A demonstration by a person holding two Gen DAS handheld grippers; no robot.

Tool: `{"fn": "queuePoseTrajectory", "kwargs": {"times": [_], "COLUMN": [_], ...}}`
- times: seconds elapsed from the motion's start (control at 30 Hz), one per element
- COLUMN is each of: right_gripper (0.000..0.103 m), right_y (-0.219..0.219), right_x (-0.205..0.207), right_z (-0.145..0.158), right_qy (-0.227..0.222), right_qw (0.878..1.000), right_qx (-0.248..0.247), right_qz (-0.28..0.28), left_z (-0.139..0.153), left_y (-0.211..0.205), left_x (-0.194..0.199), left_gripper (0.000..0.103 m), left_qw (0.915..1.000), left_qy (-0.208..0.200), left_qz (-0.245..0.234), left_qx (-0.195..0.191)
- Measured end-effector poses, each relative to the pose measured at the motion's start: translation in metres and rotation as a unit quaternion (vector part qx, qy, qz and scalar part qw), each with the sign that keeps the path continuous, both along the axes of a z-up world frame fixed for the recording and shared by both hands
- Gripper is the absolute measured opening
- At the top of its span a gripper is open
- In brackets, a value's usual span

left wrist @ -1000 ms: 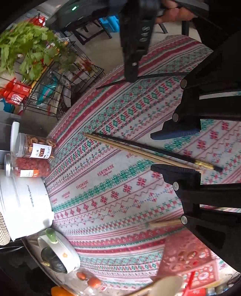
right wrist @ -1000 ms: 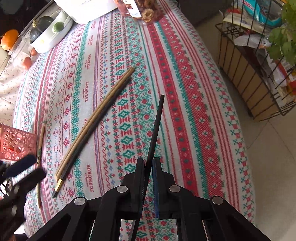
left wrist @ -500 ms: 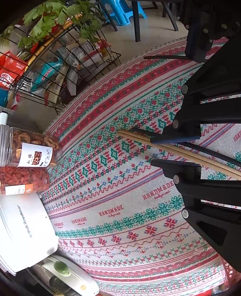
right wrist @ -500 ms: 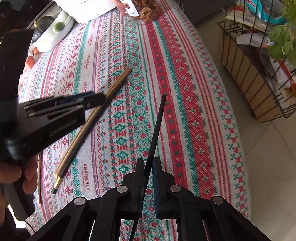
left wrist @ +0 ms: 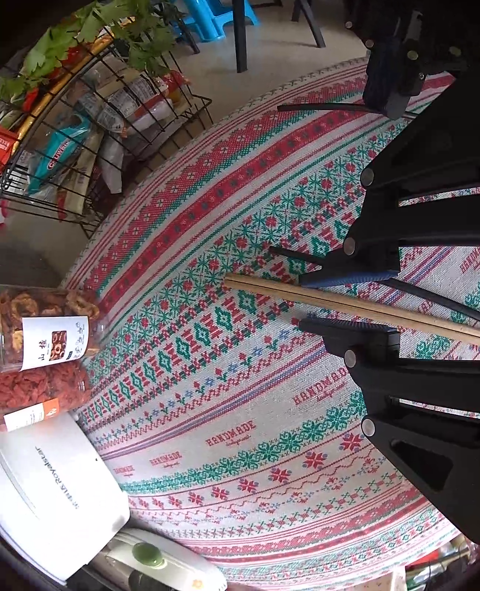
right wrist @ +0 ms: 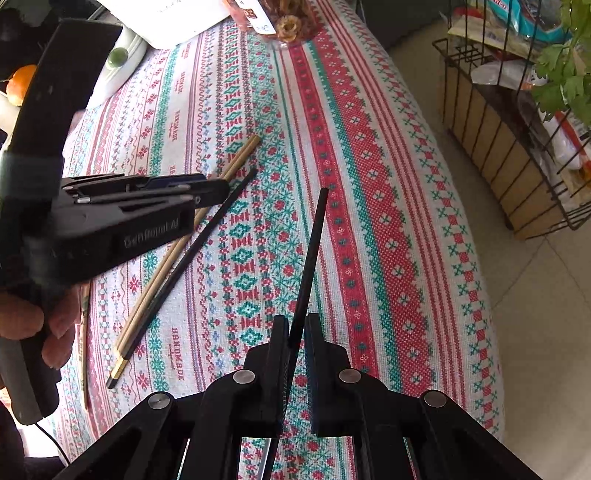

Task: Organize utensils
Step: 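Grasp the bamboo chopstick pair with the left tool while the right tool holds the black chopstick, then lower the bamboo pair into the pink basket and open the left tool while the right holds the black chopstick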

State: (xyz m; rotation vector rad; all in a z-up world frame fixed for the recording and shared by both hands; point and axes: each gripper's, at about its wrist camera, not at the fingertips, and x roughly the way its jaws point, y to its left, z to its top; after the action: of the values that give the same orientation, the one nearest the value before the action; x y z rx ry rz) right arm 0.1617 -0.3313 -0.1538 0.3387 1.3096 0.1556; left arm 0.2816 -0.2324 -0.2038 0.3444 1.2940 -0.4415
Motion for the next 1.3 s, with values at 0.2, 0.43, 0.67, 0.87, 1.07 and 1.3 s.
{"fn": "queuePoseTrajectory", "kwargs": {"times": [0.2,0.43,0.67,0.87,1.07,1.3], "right_gripper": [0.006,0.005,0.005,0.005,0.005,0.005], "right_y": [0.005,0.018,0.037,0.049,0.066,0.086], "right_x": [0.001,-0.007,-0.029,-0.047,-0.061,-0.073], "right_z": [0.003,0.034,0.062,0.082,0.106,0.141], "right_qy": [-0.015,-0.079,-0.135,-0.173,-0.226,-0.295], "right_qw": [1.0,0.997,0.99,0.984,0.973,0.954], "right_qx": [-0.003,0.002,-0.005,-0.003,0.001,0.014], "right_qz": [0.006,0.018,0.037,0.042,0.039,0.047], "left_z": [0.009,0.069,0.133,0.179,0.215,0.244], "left_y": [0.022,0.074,0.121,0.166,0.212,0.273], "left_x": [-0.01,-0.056,-0.119,-0.169,-0.21,-0.234], "left_gripper": [0.009,0.009,0.009,0.008,0.008,0.008], "left_qw": [0.9987,0.9913,0.9762,0.9567,0.9314,0.882], "left_qy": [-0.033,-0.093,-0.163,-0.225,-0.292,-0.379], "left_qz": [0.034,0.052,0.06,0.08,0.106,0.167], "left_qx": [-0.015,-0.078,-0.13,-0.167,-0.189,-0.225]}}
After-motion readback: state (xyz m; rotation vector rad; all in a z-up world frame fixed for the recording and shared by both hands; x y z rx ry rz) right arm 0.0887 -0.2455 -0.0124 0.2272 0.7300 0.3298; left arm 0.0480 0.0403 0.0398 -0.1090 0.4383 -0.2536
